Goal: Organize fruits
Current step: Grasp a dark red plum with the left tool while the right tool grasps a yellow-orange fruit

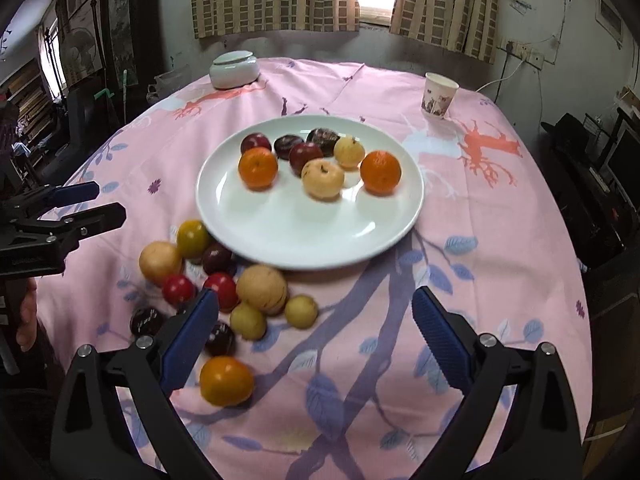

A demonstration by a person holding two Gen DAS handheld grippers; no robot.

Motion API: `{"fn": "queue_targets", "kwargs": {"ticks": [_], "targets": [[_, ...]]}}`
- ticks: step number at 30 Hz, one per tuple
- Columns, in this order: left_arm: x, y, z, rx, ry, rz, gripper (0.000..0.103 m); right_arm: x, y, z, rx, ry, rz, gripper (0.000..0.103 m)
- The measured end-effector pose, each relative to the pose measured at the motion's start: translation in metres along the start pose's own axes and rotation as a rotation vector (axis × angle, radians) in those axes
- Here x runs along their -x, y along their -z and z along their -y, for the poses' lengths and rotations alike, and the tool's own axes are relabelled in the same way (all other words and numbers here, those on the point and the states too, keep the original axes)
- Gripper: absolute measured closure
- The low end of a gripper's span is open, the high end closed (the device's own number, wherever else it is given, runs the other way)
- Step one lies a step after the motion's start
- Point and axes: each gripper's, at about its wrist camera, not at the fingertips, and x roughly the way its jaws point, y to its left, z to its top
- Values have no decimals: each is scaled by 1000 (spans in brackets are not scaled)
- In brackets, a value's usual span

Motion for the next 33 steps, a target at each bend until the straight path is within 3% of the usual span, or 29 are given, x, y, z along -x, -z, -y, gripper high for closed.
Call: {"fn": "queue_targets", "kwargs": {"ticks": [6,17,18,19,21,24,26,33], "targets": [[-11,34,-11,42,11,-87,13,-15,34,-9,-35,-17,-111,5],[2,43,-11,49,18,-78,12,-22,49,-38,6,-141,-164,5],[2,43,-10,45,21,-79,12,-23,51,-40,-2,-168,-164,8],[3,44,-9,41,25,-79,12,-26,52,-40,-15,-199,-166,27],[5,45,-5,29,38,-80,12,-34,54,-40,-36,-229,-198,47],[3,48,5,-4,58,-98,12,-32,55,-41,-27,-192,-170,62],[1,51,14,-33,63,-116,12,-28,56,-36,-53,-215,-168,62],[-14,61,39,-104,76,-182,12,-9,61,-1,-129,-103,-116,62]]}}
